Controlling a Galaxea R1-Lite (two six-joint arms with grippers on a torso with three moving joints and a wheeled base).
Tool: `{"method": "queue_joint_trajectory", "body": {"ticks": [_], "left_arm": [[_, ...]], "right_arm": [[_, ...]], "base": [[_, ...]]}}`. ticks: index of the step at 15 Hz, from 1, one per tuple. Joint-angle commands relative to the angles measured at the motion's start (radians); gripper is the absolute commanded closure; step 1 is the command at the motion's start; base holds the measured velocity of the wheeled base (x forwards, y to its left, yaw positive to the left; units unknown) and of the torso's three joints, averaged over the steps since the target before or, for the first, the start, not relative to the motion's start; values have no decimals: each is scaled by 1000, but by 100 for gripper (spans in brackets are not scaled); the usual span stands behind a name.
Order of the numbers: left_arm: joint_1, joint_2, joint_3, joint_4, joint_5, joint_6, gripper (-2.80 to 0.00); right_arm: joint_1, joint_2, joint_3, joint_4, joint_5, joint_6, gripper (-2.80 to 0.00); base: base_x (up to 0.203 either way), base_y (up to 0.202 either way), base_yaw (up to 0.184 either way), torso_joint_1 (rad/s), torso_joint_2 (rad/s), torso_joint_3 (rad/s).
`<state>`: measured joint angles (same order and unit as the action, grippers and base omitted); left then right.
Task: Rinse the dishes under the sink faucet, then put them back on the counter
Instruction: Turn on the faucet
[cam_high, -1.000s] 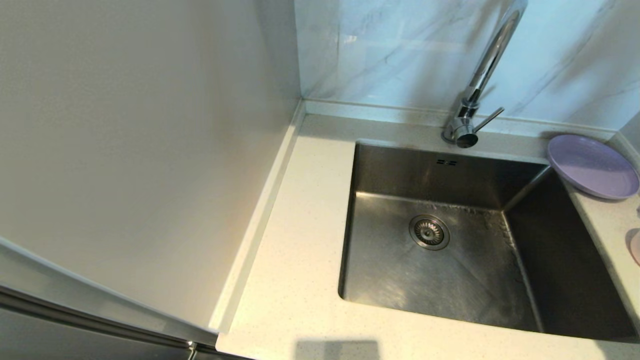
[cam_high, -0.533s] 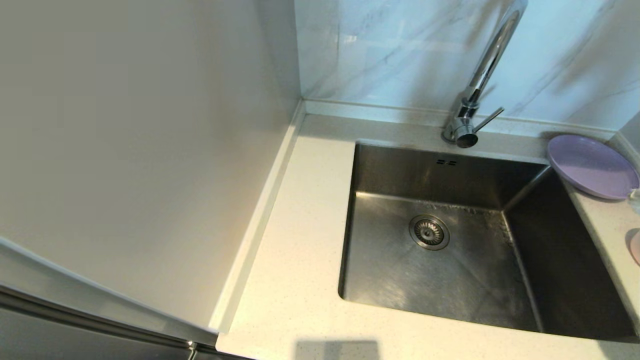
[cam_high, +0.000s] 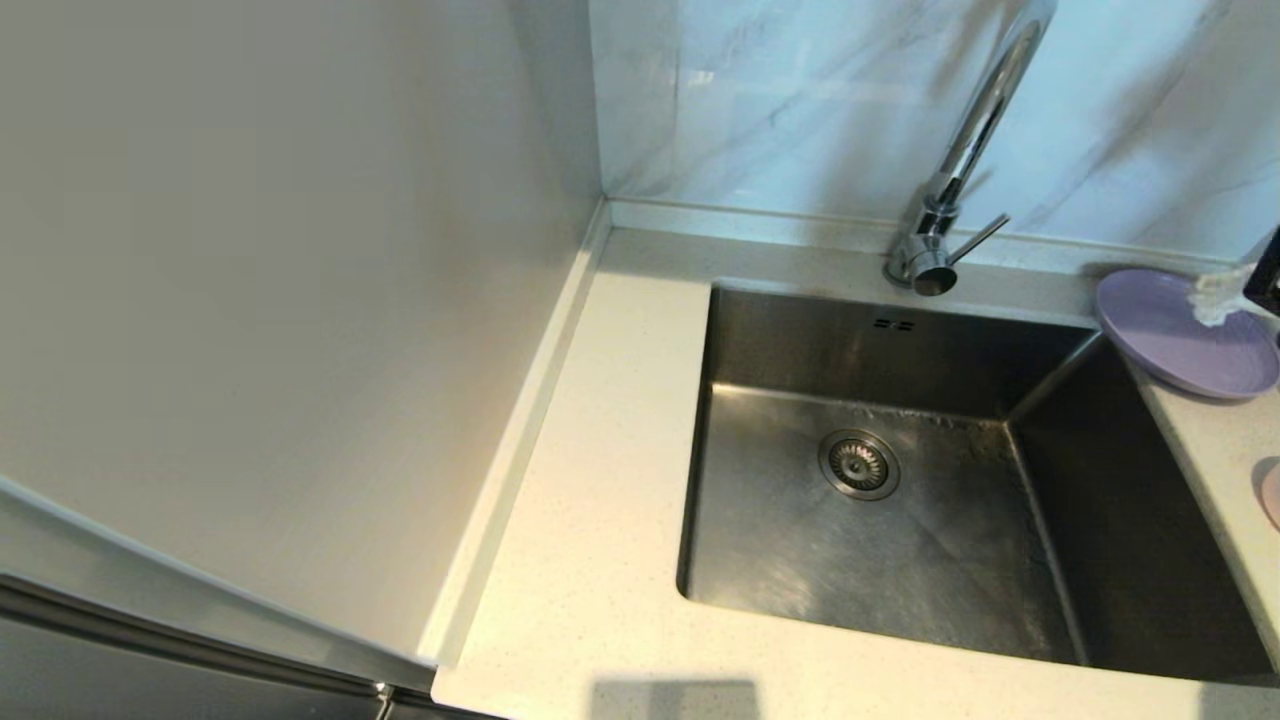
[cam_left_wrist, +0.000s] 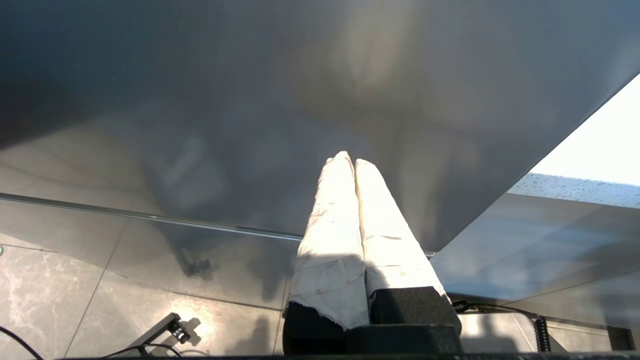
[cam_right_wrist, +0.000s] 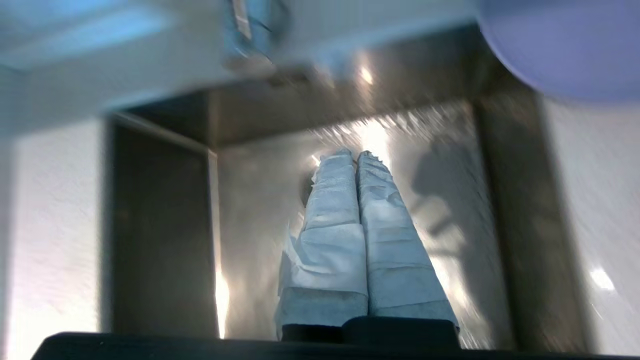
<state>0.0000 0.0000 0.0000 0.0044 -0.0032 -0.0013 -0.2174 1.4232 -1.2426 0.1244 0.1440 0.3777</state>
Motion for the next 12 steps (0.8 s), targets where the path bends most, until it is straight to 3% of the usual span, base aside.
{"method": "queue_joint_trajectory", "body": {"ticks": [1,5,12], "left_arm": [[0,0,0,0,0,0,0],[0,0,0,0,0,0,0],[0,0,0,0,0,0,0]], "right_arm": [[4,61,-11,-75,67,1,0],[4,116,-10,-229,183,-2,0],[6,185,-42,-279,203,-25,0]], "base": [[0,0,0,0,0,0],[0,0,0,0,0,0],[0,0,0,0,0,0]]}}
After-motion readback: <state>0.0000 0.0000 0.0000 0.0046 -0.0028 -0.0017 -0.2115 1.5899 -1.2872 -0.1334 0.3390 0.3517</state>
